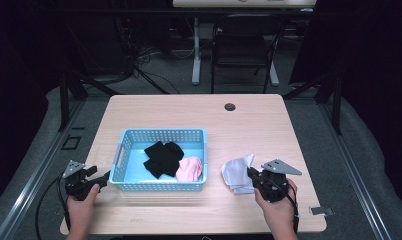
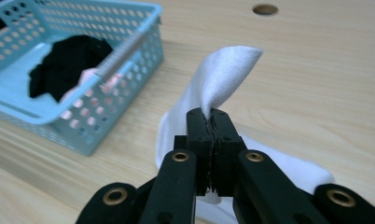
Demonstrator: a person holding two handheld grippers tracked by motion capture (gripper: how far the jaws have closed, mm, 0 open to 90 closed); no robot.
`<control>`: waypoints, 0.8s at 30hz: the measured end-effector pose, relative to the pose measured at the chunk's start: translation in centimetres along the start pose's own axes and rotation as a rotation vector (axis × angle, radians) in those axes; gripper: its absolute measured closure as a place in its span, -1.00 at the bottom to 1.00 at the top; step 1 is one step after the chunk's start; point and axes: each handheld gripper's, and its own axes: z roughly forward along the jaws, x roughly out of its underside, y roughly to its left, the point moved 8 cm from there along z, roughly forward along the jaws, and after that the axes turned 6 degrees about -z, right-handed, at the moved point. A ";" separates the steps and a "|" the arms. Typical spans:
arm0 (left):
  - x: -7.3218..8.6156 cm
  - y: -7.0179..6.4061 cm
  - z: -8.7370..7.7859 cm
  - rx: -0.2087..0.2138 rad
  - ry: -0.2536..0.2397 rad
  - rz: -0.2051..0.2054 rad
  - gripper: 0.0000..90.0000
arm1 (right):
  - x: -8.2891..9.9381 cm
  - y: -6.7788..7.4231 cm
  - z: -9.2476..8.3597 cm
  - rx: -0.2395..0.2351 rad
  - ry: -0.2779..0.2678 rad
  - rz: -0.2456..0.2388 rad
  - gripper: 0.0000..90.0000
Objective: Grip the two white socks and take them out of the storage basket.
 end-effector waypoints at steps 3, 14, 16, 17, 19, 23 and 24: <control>0.0 0.0 0.1 0.000 -0.003 -0.001 -0.48 | 0.9 -1.2 0.4 0.031 0.023 0.021 0.97; 0.0 -0.1 0.1 -0.001 -0.008 0.000 -0.48 | 4.9 -4.7 1.6 0.097 0.113 0.108 0.96; 0.0 0.0 0.1 -0.001 -0.008 -0.001 -0.48 | 5.4 -5.0 2.0 0.100 0.131 0.126 0.95; 0.0 0.0 0.0 -0.001 0.000 0.001 -0.48 | 5.4 -5.0 2.0 0.100 0.131 0.126 0.95; 0.0 0.0 0.1 0.000 -0.002 0.000 -0.48 | 5.7 -5.2 2.1 0.099 0.136 0.136 0.94; 0.0 -0.1 0.1 0.000 -0.006 0.000 -0.48 | 5.7 -5.5 2.0 0.104 0.120 0.145 0.85; 0.0 -0.1 0.1 0.000 -0.006 0.001 -0.48 | 5.7 -5.5 1.9 0.106 0.114 0.152 0.82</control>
